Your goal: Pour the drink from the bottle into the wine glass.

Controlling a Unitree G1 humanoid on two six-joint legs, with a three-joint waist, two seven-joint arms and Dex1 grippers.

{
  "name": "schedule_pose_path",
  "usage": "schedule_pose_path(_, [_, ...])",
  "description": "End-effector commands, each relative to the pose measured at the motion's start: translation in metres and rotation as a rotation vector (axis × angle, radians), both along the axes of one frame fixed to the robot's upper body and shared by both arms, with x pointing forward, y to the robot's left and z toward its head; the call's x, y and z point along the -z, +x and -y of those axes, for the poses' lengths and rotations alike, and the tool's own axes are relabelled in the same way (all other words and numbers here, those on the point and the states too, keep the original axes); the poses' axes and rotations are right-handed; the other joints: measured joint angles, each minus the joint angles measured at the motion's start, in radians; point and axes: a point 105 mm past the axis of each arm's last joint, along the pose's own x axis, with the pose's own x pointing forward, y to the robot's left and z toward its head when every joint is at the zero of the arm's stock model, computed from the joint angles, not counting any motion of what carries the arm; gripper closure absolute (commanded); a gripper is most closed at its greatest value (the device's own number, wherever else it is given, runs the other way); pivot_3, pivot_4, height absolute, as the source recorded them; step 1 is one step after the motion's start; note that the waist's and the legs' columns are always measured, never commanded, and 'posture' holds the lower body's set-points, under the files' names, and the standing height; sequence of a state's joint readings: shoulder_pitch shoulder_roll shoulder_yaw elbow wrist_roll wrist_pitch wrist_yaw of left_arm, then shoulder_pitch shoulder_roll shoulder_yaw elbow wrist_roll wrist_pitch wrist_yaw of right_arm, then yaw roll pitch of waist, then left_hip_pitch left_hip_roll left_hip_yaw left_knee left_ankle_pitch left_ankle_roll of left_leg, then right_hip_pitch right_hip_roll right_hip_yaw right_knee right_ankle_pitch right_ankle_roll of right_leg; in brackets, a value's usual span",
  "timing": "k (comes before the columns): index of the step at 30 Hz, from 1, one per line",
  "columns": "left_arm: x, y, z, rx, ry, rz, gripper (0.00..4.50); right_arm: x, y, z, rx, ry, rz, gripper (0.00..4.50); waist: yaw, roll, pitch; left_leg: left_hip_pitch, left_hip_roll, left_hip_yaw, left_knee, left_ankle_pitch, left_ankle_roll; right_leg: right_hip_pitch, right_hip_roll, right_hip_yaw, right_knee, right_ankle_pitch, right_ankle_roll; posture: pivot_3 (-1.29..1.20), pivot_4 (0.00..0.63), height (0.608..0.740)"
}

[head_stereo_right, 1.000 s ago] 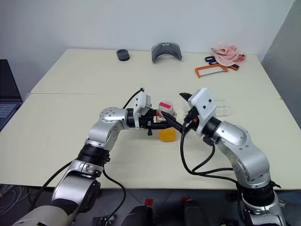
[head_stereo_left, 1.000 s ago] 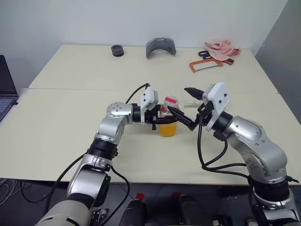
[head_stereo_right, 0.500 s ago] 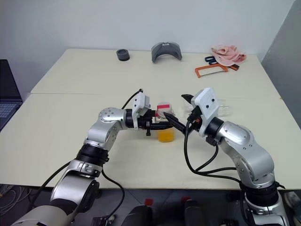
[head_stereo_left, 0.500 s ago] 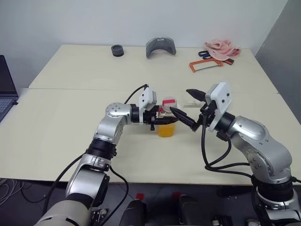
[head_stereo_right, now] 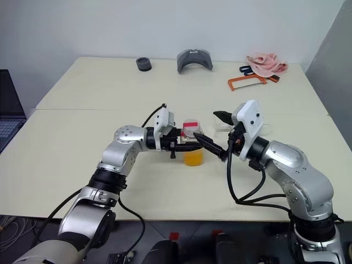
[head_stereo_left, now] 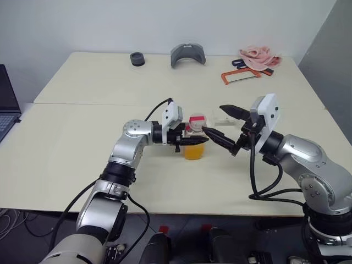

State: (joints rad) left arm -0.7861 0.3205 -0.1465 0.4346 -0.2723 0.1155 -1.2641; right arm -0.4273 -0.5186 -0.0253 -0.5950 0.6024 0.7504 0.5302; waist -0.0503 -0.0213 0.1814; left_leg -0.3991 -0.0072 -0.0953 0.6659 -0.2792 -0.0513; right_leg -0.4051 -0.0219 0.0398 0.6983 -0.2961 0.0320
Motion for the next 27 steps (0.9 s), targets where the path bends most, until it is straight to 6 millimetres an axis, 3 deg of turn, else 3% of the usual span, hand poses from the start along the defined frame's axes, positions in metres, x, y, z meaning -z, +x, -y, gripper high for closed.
schedule_pose_path(1, [-0.019,0.003,-0.003,-0.021,-0.047,0.071,2.81,-0.010,-0.006,0.006,-0.032,-0.024,0.090,0.00,0.001,0.000,0.000,0.000,0.000,0.000,0.000,0.000,0.000,0.000,0.000,0.000,0.000,0.000,0.000,0.00,0.150,0.740])
schedule_pose_path(7, [-0.023,-0.003,-0.002,0.016,-0.071,0.071,2.81,-0.009,-0.007,0.006,-0.083,-0.020,0.048,0.00,0.000,0.000,0.000,0.000,0.000,0.001,0.000,0.000,0.000,0.000,0.000,0.000,0.000,0.000,0.000,0.00,0.150,0.740])
schedule_pose_path(14, [-0.022,-0.016,-0.003,0.107,-0.074,0.018,2.81,-0.010,-0.003,-0.007,-0.130,-0.002,-0.015,0.00,-0.001,0.000,0.000,0.000,0.000,0.000,0.000,0.000,0.000,0.000,0.000,0.000,0.000,0.000,0.000,0.00,0.150,0.740])
schedule_pose_path(27, [-0.017,-0.016,-0.003,0.125,-0.018,0.036,2.81,-0.012,0.007,-0.023,-0.170,-0.030,-0.013,0.00,-0.001,0.000,0.000,0.000,0.000,0.000,0.000,0.000,0.000,0.000,0.000,0.000,0.000,0.000,0.000,0.00,0.150,0.740])
